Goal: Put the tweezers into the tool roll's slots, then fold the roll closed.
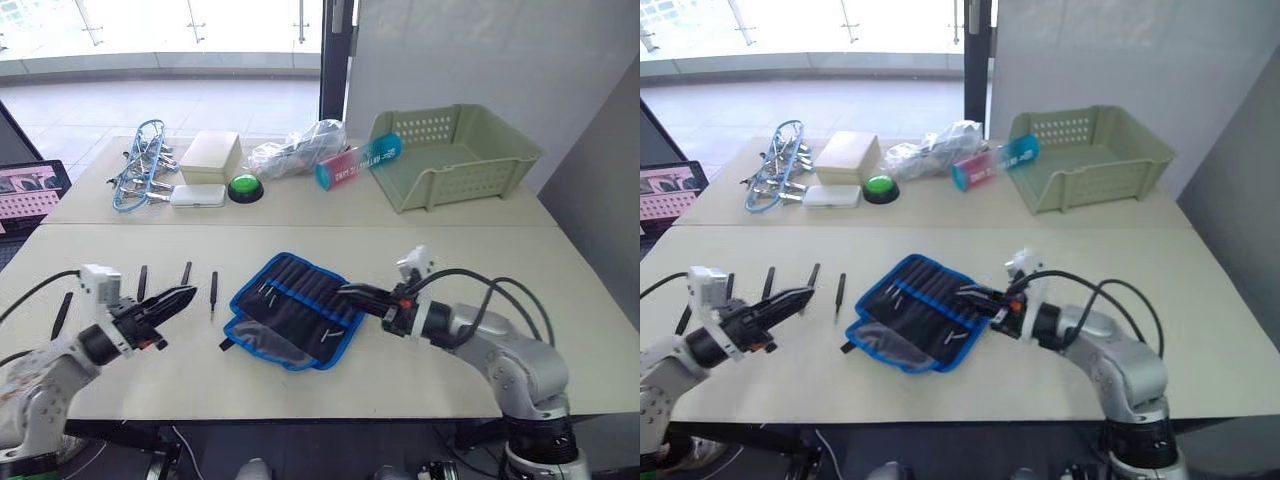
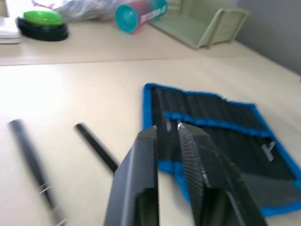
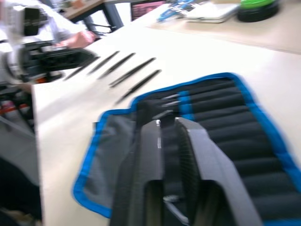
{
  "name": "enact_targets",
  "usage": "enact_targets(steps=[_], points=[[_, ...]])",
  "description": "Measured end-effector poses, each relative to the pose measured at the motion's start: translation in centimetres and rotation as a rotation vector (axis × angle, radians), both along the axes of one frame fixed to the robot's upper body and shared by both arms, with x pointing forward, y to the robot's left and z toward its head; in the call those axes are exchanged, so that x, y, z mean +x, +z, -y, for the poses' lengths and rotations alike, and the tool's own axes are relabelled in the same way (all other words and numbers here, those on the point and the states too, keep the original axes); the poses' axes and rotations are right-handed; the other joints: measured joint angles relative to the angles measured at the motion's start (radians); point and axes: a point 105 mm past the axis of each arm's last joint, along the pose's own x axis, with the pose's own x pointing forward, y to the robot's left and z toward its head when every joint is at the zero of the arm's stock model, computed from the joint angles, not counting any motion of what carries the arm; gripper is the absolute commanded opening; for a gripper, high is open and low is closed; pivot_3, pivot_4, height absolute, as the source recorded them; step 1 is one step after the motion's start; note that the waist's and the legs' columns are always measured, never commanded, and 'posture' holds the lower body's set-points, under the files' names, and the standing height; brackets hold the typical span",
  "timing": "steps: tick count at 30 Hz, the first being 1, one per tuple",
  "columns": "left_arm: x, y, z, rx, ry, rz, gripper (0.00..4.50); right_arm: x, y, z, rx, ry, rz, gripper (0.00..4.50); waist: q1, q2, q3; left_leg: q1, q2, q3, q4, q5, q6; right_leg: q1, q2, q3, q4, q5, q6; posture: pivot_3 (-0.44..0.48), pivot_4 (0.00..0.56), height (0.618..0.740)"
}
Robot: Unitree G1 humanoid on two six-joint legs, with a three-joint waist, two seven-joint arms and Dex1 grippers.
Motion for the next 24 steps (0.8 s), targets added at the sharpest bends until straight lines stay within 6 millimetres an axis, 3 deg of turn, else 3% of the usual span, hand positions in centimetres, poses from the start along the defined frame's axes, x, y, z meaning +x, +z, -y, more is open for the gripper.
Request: enact_targets(steps=[3,8,11,17,20,24], points=[[-0.9,-0.6,-3.5,0.028,0.114,-0.021,2.87,0.5,-1.7,3.5,-0.055,-0.138,0.004,2.84,0.004,-0.002,0.001,-0.001,0.0,0.0,0.0,0.0,0.0,0.0,0.0,0.0,-0.001,0.0,0.0,0.0,0.15,0.722],[-2.3,-0.9,-6.5,0.073,0.19,-0.033,4.48,-0.3,-4.7,7.9,-0.091,-0.289,-0.013,4.48,0.005,-0.003,0.002,-0.001,0.0,0.0,0.001,0.0,0.0,0.0,0.0,0.0,-0.001,0.0,0.0,0.0,0.15,0.722],[-2.6,-0.7,-7.1,0.071,0.214,-0.024,4.48,-0.7,-5.2,8.5,-0.094,-0.313,-0.004,4.48,-0.004,-0.003,0.002,0.0,0.0,0.0,0.001,0.0,-0.001,0.0,0.0,0.0,0.0,0.0,0.0,0.0,0.15,0.722],[-3.5,-1.0,-7.3,0.086,0.238,-0.036,4.48,-0.5,-4.5,7.7,-0.082,-0.283,0.027,4.48,-0.019,-0.003,0.002,0.001,0.001,0.0,0.001,0.0,-0.001,0.0,0.0,0.0,0.0,0.0,0.0,0.0,0.15,0.722],[-4.2,-1.4,-8.2,0.08,0.296,-0.036,4.48,-0.4,-3.2,6.5,-0.072,-0.222,0.046,4.48,-0.022,-0.003,0.002,0.001,0.001,0.0,0.001,0.0,0.0,0.0,0.0,0.0,0.0,0.0,0.0,0.0,0.15,0.722],[-5.1,-1.3,-10.7,0.05,0.464,-0.025,4.48,-0.5,-0.9,3.2,-0.08,-0.051,0.085,4.48,-0.021,-0.003,0.002,0.001,0.001,0.0,0.001,-0.001,0.0,0.0,0.0,0.0,0.0,0.0,0.0,0.0,0.15,0.722]])
